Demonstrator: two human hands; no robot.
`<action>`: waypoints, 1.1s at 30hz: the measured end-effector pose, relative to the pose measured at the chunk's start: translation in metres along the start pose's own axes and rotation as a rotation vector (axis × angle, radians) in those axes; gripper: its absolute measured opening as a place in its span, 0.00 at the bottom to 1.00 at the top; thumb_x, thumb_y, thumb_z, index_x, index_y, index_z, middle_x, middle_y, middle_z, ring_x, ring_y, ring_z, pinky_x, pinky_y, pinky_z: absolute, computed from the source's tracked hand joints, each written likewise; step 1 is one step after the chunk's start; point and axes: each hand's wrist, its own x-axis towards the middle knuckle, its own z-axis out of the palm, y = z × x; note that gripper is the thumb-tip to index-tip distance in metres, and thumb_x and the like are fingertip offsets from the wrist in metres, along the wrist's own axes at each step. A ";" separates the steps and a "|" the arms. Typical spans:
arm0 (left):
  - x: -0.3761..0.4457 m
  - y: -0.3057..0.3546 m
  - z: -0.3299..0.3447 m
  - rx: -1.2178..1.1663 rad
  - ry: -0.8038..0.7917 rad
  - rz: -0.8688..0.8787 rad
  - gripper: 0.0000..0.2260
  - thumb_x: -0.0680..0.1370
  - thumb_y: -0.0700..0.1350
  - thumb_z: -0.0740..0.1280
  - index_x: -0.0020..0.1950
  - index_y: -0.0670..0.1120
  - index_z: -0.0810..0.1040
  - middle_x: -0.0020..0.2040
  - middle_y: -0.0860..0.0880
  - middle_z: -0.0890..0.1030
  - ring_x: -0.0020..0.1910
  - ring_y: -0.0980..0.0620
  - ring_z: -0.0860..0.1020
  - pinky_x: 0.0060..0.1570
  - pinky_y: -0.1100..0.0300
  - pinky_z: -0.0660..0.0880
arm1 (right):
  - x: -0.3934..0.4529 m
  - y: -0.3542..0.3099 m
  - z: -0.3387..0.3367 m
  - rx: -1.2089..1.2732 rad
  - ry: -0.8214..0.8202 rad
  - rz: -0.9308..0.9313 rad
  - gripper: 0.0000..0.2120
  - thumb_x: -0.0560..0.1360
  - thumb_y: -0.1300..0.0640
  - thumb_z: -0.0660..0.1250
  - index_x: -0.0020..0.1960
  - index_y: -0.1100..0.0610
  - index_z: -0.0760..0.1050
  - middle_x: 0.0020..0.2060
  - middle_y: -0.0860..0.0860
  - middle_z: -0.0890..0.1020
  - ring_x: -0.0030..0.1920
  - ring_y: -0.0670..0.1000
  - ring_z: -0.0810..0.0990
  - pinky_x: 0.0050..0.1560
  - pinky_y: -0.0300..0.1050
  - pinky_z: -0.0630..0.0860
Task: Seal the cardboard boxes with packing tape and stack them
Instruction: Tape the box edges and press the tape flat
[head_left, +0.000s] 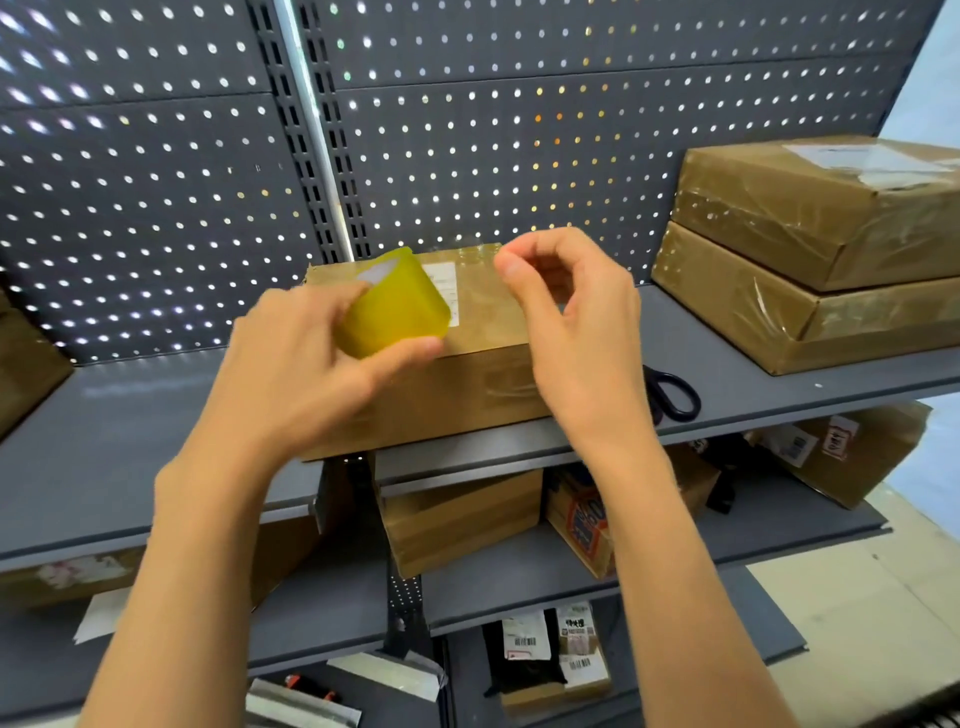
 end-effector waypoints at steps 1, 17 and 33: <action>0.004 0.001 -0.001 0.034 0.023 -0.021 0.18 0.64 0.69 0.66 0.34 0.55 0.74 0.25 0.53 0.71 0.26 0.53 0.68 0.30 0.57 0.62 | -0.002 -0.001 0.001 -0.020 0.034 -0.016 0.03 0.78 0.61 0.65 0.47 0.56 0.77 0.40 0.43 0.79 0.42 0.41 0.76 0.44 0.29 0.70; 0.054 0.059 0.014 -0.097 -0.029 0.070 0.16 0.68 0.62 0.71 0.42 0.50 0.79 0.38 0.49 0.78 0.35 0.57 0.73 0.33 0.67 0.66 | 0.018 0.041 -0.043 -0.127 0.371 0.133 0.02 0.78 0.58 0.65 0.47 0.54 0.76 0.38 0.42 0.77 0.40 0.40 0.75 0.45 0.32 0.71; 0.109 0.083 0.034 0.312 -0.320 -0.009 0.21 0.68 0.56 0.73 0.45 0.37 0.83 0.45 0.36 0.82 0.35 0.47 0.70 0.32 0.57 0.71 | 0.024 0.089 -0.049 -0.134 0.300 0.499 0.10 0.76 0.58 0.66 0.37 0.50 0.75 0.28 0.46 0.78 0.32 0.42 0.80 0.55 0.55 0.77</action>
